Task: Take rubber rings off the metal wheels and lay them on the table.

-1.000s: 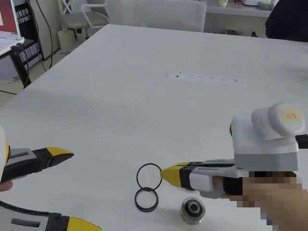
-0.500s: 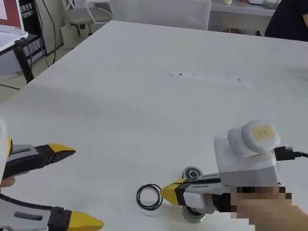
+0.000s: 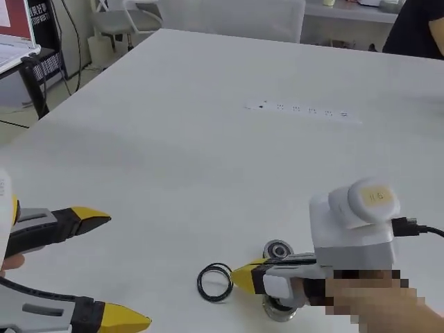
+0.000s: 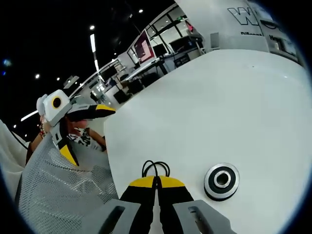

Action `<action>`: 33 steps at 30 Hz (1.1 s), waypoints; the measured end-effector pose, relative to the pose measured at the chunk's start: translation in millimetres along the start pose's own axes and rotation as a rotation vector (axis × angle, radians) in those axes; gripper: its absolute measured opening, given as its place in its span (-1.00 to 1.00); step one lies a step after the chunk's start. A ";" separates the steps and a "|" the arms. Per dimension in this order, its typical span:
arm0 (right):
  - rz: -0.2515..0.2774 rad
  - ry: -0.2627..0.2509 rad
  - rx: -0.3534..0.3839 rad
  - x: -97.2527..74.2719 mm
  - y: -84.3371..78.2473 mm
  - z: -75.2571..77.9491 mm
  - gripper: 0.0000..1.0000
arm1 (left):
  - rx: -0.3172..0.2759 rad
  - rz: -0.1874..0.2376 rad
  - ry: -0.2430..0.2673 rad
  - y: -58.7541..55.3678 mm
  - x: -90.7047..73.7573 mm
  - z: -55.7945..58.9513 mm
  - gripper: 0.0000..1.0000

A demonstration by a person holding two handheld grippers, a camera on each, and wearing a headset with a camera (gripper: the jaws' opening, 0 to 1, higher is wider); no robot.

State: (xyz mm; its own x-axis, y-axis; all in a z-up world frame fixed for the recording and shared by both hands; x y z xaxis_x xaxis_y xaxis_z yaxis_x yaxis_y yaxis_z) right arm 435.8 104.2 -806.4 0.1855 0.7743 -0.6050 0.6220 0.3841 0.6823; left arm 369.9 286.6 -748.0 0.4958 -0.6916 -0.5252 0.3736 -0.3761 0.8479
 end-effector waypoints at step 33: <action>0.026 -0.064 -0.087 -4.1 10.0 6.5 -0.83 | 0.008 -0.022 0.013 -2.8 -1.1 -1.3 0.64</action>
State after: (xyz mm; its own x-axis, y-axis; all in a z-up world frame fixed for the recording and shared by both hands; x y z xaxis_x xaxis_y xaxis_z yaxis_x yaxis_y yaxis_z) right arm 446.2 101.6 -799.7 0.2506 0.7520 -0.6096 0.5485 0.4085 0.7295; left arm 369.4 289.3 -749.9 0.4976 -0.6753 -0.5444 0.3785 -0.3956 0.8368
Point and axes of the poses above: the centre of the closed fingertips' face, and the gripper's own axes: x roughly forward along the fingers, z roughly to its right, y roughly out of its top, the point moved 6 cm from there along -x, roughly backward along the fingers, and after that the axes turned 6 degrees about -y, right-handed, at the moved point
